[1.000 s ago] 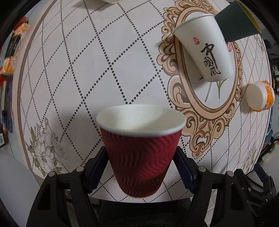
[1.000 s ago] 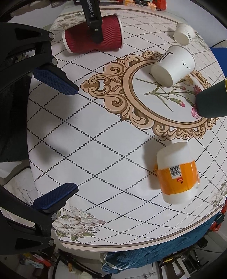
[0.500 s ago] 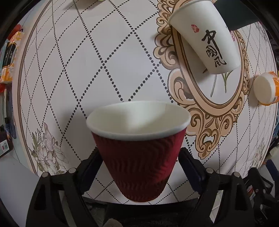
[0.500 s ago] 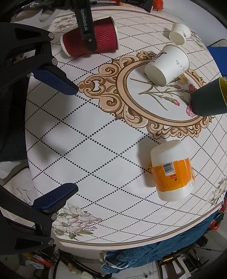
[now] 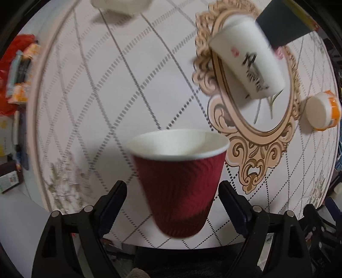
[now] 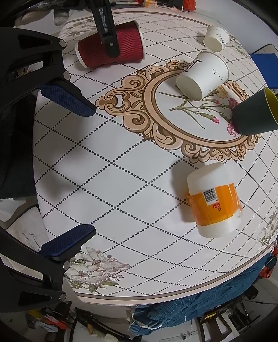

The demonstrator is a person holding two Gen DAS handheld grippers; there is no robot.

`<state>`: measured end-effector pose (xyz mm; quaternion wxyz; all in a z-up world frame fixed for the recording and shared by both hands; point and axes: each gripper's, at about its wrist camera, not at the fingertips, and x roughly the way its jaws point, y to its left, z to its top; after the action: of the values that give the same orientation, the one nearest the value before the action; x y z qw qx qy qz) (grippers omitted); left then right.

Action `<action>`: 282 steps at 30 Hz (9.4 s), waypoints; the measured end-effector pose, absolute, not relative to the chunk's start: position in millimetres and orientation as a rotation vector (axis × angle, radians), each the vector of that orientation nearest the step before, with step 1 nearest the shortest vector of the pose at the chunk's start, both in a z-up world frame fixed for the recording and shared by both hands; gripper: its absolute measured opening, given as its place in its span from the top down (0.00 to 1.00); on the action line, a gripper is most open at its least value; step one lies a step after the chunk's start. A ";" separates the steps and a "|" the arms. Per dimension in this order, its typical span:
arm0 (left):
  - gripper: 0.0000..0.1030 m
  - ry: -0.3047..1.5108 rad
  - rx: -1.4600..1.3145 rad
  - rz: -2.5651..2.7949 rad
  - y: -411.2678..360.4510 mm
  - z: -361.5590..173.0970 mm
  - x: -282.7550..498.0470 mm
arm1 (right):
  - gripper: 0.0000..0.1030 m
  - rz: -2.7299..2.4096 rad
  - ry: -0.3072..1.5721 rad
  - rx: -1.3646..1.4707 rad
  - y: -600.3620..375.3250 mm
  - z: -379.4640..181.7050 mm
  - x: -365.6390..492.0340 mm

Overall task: Flip cup upside down
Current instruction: 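Lift the red cup with the left tool and carry it toward the right tool, then grasp the red cup with the right tool while the left tool releases it, then rotate the held red cup with the right tool until its rim faces down, then lower the inverted red cup onto the tablecloth and open the right tool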

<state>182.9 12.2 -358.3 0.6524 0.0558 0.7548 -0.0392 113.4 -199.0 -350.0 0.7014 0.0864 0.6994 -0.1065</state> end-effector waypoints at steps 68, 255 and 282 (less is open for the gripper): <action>0.01 1.507 -0.271 0.452 201.7 -308.7 84.0 | 0.00 0.843 1.002 -1.465 74.8 -308.1 119.0; 0.01 1.483 0.209 -0.055 21.9 -337.1 134.1 | 0.26 0.052 1.023 -0.097 -119.0 -347.0 122.1; 0.01 1.227 0.176 -0.169 -9.7 -209.5 64.6 | 0.06 -0.264 1.091 0.163 -186.4 -207.4 13.8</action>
<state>64.6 -9.7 -209.5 0.8108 0.0825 0.5741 -0.0793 13.8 -186.4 -207.4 0.8434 0.0772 0.5168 -0.1251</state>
